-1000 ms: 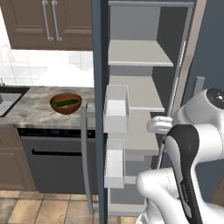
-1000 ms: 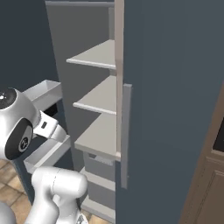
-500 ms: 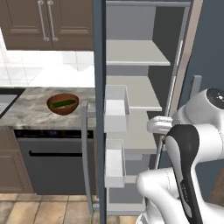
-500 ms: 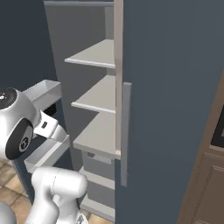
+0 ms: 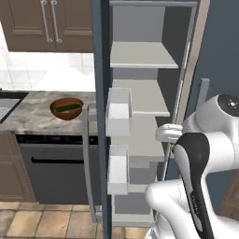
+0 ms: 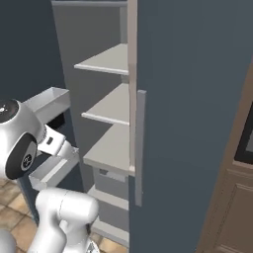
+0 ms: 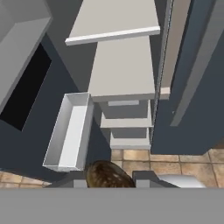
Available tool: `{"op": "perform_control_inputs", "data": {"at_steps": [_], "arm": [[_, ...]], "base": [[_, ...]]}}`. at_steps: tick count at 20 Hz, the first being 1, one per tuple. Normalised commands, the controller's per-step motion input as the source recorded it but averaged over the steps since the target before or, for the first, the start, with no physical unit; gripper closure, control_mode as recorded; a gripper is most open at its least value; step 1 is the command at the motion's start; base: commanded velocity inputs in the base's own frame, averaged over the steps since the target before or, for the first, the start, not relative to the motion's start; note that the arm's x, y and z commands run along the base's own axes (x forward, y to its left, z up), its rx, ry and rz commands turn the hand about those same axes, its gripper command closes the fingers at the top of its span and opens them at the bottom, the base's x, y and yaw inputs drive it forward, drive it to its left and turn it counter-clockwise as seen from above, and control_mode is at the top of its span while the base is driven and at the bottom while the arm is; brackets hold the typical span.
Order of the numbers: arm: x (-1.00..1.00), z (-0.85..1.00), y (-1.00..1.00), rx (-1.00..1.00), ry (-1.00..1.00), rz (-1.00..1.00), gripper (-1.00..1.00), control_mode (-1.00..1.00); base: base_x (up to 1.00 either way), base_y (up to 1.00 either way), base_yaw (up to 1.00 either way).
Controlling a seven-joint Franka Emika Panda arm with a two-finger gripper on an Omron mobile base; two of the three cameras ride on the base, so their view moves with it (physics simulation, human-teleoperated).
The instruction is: Take the garlic, mushroom, and cucumber from the freezer and place them in the bowl on the counter.
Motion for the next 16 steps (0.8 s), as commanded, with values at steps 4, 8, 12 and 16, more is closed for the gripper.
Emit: {"op": "perform_control_inputs", "data": {"at_steps": [4, 8, 12, 16], "arm": [[0.00, 0.00, 0.00, 0.00, 0.00, 0.00, 1.00, 1.00], [0.00, 0.00, 0.00, 0.00, 0.00, 0.00, 1.00, 1.00], [0.00, 0.00, 0.00, 0.00, 0.00, 0.00, 1.00, 1.00], [0.00, 0.00, 0.00, 0.00, 0.00, 0.00, 1.00, 1.00]], "base": [[-0.97, -1.00, 0.30], [-0.97, -0.61, 0.26], [-0.51, 1.00, 0.09], [0.00, 1.00, 0.00]]}}
